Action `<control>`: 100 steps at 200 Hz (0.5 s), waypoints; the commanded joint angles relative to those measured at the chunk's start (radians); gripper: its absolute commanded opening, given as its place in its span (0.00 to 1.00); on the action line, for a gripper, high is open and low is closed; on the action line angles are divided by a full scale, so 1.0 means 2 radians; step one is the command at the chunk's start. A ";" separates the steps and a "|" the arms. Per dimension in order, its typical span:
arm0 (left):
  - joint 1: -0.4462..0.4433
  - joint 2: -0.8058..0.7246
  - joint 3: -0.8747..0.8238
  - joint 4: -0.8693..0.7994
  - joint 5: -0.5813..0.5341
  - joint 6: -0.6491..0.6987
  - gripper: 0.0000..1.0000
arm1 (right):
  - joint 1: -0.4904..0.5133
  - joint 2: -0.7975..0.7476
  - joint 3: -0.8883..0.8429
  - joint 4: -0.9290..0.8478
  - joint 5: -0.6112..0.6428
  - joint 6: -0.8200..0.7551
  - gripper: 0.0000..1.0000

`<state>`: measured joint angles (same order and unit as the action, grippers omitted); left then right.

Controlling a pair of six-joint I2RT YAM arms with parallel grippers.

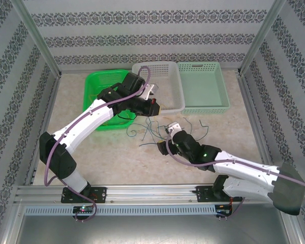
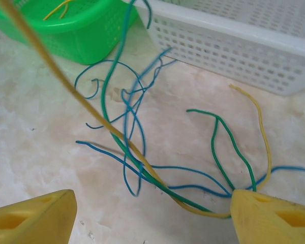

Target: Untangle the cables

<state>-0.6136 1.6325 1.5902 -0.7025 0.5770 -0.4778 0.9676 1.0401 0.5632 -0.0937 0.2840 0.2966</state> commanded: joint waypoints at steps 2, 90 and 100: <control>0.002 0.004 0.016 0.018 0.016 -0.017 0.00 | 0.014 0.012 0.026 0.048 0.038 -0.058 0.79; 0.002 0.014 0.024 0.025 0.030 -0.025 0.00 | 0.041 0.033 0.037 0.104 0.072 -0.133 0.66; 0.002 0.015 0.024 0.027 0.031 -0.026 0.00 | 0.041 0.041 0.040 0.116 0.069 -0.136 0.63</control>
<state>-0.6132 1.6577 1.6032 -0.6910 0.6106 -0.5106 1.0389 1.0901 0.6022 0.0589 0.3965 0.0788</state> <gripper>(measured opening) 0.050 0.658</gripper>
